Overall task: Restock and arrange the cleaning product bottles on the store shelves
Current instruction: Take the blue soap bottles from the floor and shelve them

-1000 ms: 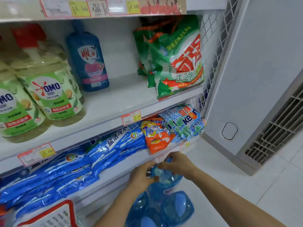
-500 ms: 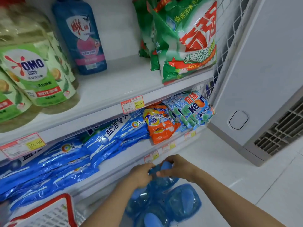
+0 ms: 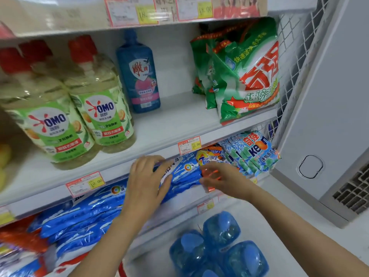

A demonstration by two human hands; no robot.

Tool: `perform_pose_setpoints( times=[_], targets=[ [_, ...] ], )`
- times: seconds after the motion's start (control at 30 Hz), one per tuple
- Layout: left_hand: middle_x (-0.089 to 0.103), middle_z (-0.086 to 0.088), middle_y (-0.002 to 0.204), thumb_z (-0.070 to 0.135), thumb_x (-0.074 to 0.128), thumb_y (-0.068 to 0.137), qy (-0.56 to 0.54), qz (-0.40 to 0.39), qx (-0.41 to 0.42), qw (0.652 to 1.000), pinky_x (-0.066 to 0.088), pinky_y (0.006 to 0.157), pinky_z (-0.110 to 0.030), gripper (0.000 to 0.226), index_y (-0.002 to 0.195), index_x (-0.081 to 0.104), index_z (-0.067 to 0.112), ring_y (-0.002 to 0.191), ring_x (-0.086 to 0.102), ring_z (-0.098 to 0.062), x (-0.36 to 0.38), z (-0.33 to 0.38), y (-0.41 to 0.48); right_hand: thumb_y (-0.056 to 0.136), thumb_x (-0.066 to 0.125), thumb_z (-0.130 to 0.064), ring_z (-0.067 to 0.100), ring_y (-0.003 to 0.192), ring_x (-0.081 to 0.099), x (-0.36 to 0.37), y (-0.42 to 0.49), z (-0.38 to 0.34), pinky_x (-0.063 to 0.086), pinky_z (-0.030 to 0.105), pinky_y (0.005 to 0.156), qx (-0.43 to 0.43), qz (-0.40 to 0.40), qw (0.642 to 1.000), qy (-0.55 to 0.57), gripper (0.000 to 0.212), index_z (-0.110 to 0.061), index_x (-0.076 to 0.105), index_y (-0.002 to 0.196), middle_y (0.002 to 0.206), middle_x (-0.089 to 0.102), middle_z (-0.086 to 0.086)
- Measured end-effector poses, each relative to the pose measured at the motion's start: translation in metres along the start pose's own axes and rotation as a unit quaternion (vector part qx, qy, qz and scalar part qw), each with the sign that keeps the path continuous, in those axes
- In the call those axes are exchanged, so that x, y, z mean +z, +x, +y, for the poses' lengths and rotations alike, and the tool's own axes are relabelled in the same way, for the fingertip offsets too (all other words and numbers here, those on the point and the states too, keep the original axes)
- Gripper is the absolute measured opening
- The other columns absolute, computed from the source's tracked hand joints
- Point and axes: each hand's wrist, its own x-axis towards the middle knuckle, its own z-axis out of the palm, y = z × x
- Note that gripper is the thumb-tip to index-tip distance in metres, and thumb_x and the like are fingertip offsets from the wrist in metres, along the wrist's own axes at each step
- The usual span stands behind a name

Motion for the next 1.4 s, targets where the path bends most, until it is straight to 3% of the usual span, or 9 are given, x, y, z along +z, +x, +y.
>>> perform_pose_setpoints(
  times=[0.07,0.17,0.37,0.6,0.8,0.97,1.03,1.23,1.4],
  targets=[
    [0.058,-0.011,0.124,0.034,0.046,0.094,0.054,0.013,-0.010,0.998,0.034,0.106,-0.047,0.042,0.127,0.062,0.014,0.116,0.051,-0.031,-0.022,-0.019,0.012,0.092,0.068,-0.027,0.003,0.087,0.067,-0.012,0.020,-0.043,0.055,0.019,0.076,-0.067,0.063,0.990,0.104,0.034,-0.018,0.061,0.124,0.106,0.067,-0.002],
    [0.049,-0.011,0.143,0.041,0.042,0.094,0.112,-0.049,-0.036,0.992,0.021,0.118,-0.052,0.055,0.141,0.049,0.014,0.136,0.041,-0.032,-0.033,-0.050,0.010,0.094,0.066,-0.023,0.011,0.093,0.065,-0.019,0.067,-0.086,0.056,0.030,0.084,-0.110,0.126,0.965,0.201,0.032,-0.019,0.058,0.125,0.110,0.065,0.004],
    [0.027,-0.005,0.161,0.047,0.041,0.092,0.188,-0.123,-0.012,0.974,0.016,0.119,-0.047,0.072,0.156,0.023,0.020,0.150,0.021,-0.022,-0.030,-0.074,0.000,0.094,0.065,-0.036,0.028,0.138,0.041,-0.020,0.182,-0.120,0.041,0.038,0.106,-0.036,0.136,0.969,0.202,0.073,-0.014,0.026,0.151,0.154,0.035,0.011],
    [0.030,-0.006,0.160,0.047,0.068,0.082,0.228,-0.087,-0.006,0.970,0.020,0.116,-0.043,0.086,0.154,0.030,0.020,0.146,0.026,-0.022,-0.020,-0.076,0.001,0.089,0.068,-0.045,0.033,0.145,0.032,-0.024,0.278,-0.138,0.029,0.048,0.116,0.021,0.122,0.958,0.257,0.102,-0.019,-0.003,0.157,0.164,0.020,0.008],
    [0.028,-0.005,0.160,0.047,0.062,0.086,0.242,-0.087,-0.015,0.966,0.018,0.117,-0.042,0.082,0.155,0.027,0.021,0.148,0.023,-0.021,-0.019,-0.077,0.000,0.068,0.087,-0.047,0.029,0.120,0.059,-0.021,0.307,-0.131,0.051,0.043,0.102,0.031,0.188,0.959,0.211,0.094,-0.009,0.040,0.140,0.138,0.054,0.012],
    [0.024,-0.005,0.162,0.047,0.047,0.092,0.240,-0.105,-0.020,0.965,0.017,0.118,-0.042,0.074,0.156,0.022,0.021,0.149,0.019,-0.021,-0.021,-0.076,-0.001,0.078,0.082,-0.034,0.024,0.117,0.056,-0.013,0.303,-0.132,0.048,0.030,0.097,0.006,0.156,0.954,0.256,0.080,-0.014,0.024,0.130,0.133,0.051,0.009],
    [0.022,-0.005,0.162,0.047,0.039,0.093,0.237,-0.114,-0.024,0.964,0.016,0.118,-0.042,0.071,0.156,0.021,0.021,0.149,0.019,-0.021,-0.022,-0.075,0.000,0.075,0.082,-0.045,0.024,0.111,0.061,-0.012,0.294,-0.134,0.051,0.031,0.093,-0.006,0.166,0.964,0.206,0.081,-0.015,0.034,0.133,0.135,0.057,0.009],
    [0.032,-0.005,0.159,0.047,0.066,0.084,0.216,-0.114,-0.029,0.969,0.020,0.116,-0.043,0.083,0.154,0.029,0.020,0.146,0.028,-0.022,-0.025,-0.074,0.002,0.066,0.077,-0.069,0.016,0.083,0.059,-0.015,0.257,-0.132,0.044,0.024,0.063,-0.012,0.218,0.976,0.030,0.078,-0.017,0.056,0.119,0.119,0.068,0.001],
    [0.032,-0.005,0.159,0.046,0.073,0.080,0.176,-0.112,-0.028,0.978,0.018,0.116,-0.043,0.091,0.154,0.027,0.020,0.146,0.023,-0.020,-0.031,-0.072,0.003,0.064,0.080,-0.066,0.019,0.084,0.066,-0.027,0.213,-0.122,0.055,0.033,0.070,-0.035,0.249,0.968,0.011,0.072,-0.013,0.064,0.110,0.107,0.072,0.004]
  ],
)
